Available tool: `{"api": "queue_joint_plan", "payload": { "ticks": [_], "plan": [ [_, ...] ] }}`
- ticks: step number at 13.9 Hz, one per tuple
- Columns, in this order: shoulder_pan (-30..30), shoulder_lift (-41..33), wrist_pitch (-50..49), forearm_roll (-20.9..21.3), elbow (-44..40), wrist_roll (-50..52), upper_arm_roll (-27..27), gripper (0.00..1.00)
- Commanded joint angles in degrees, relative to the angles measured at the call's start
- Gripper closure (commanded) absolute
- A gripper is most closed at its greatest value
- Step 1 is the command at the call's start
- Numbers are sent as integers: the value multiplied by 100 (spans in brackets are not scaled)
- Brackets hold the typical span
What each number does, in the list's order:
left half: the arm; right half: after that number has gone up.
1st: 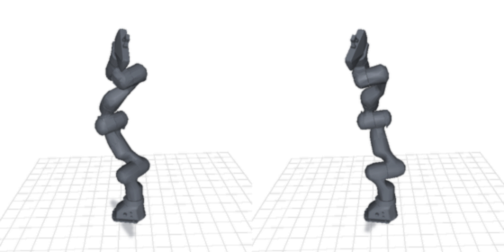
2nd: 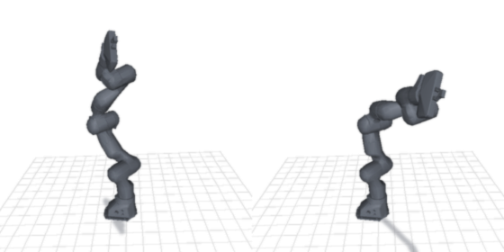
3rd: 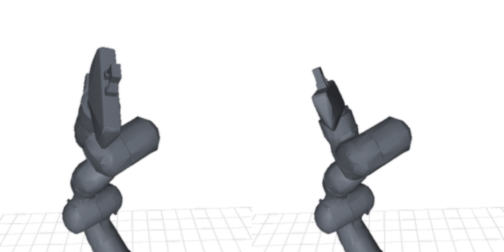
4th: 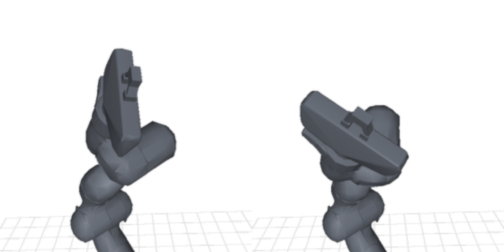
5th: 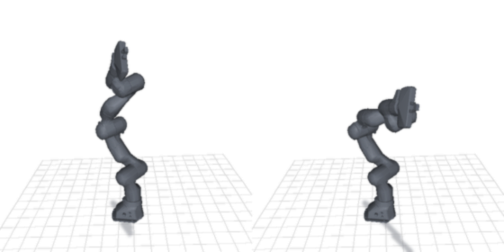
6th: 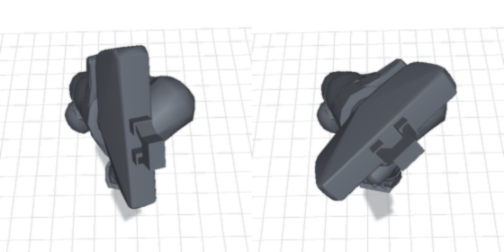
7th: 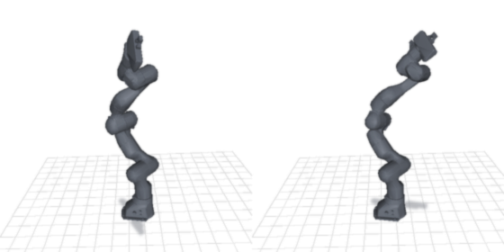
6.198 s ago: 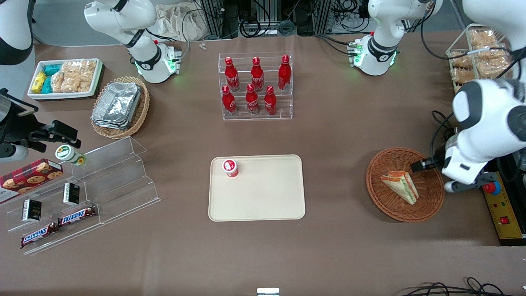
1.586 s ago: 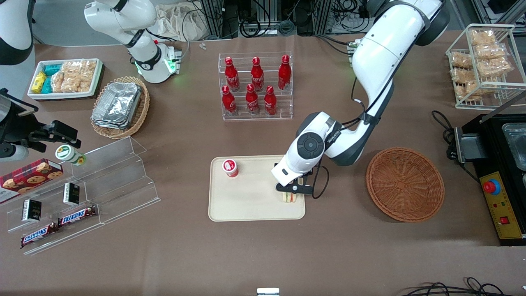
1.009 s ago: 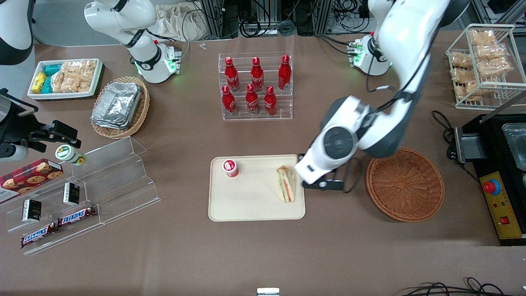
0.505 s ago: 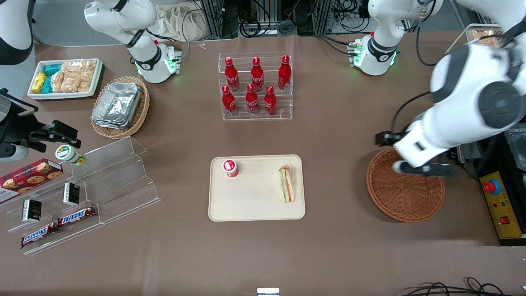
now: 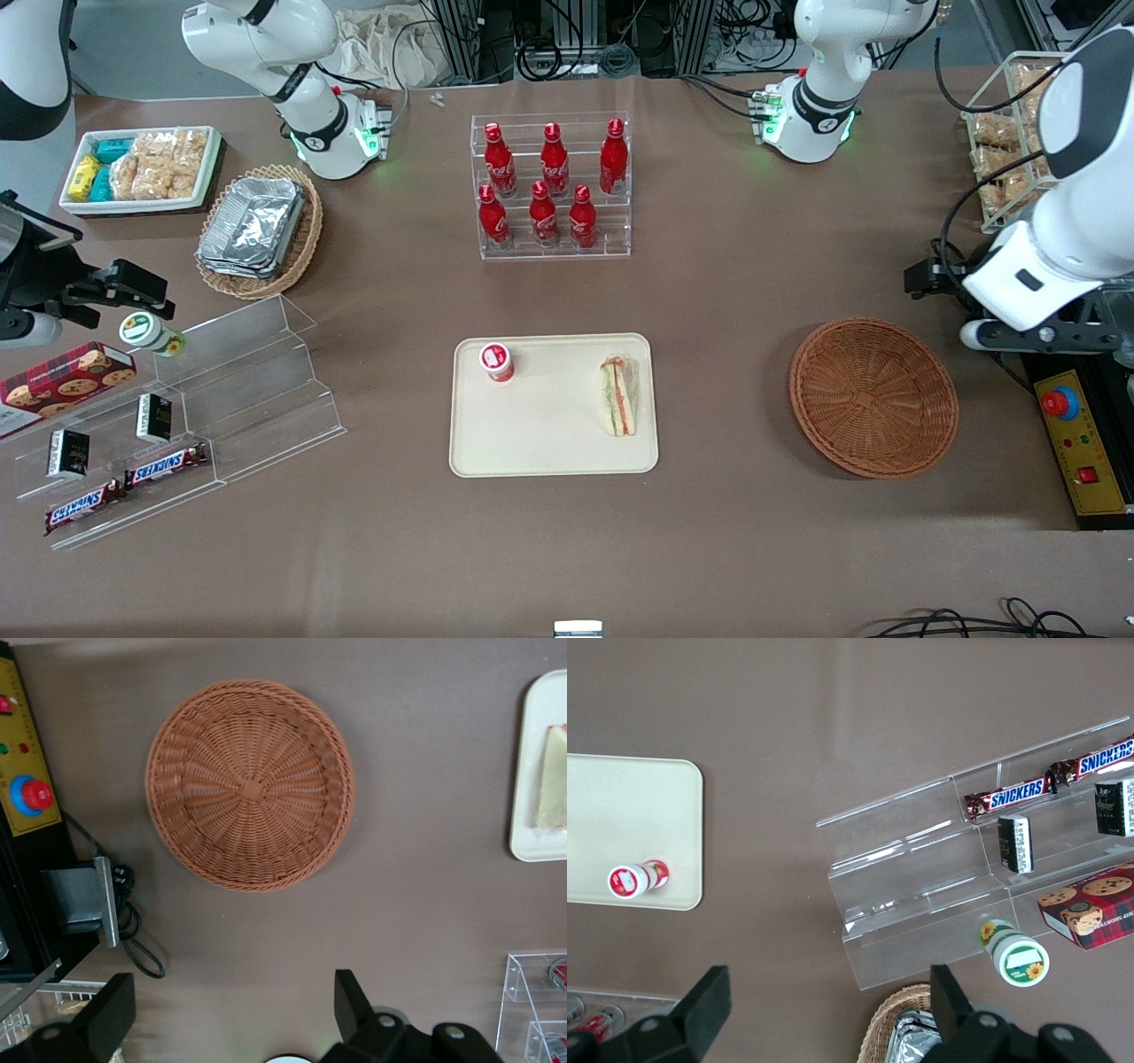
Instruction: Place sandwich from basket to tray
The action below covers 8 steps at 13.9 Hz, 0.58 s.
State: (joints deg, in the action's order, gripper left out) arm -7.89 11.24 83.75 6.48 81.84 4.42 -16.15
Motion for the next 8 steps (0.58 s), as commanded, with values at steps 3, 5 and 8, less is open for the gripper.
{"api": "queue_joint_plan", "payload": {
  "ticks": [3,5,8],
  "plan": [
    [-371,-235,-43,20,42,-169,-72,1],
    [-503,-341,-43,11,68,-187,-55,1],
    [109,-490,-69,-58,77,-564,943,1]
  ]
}}
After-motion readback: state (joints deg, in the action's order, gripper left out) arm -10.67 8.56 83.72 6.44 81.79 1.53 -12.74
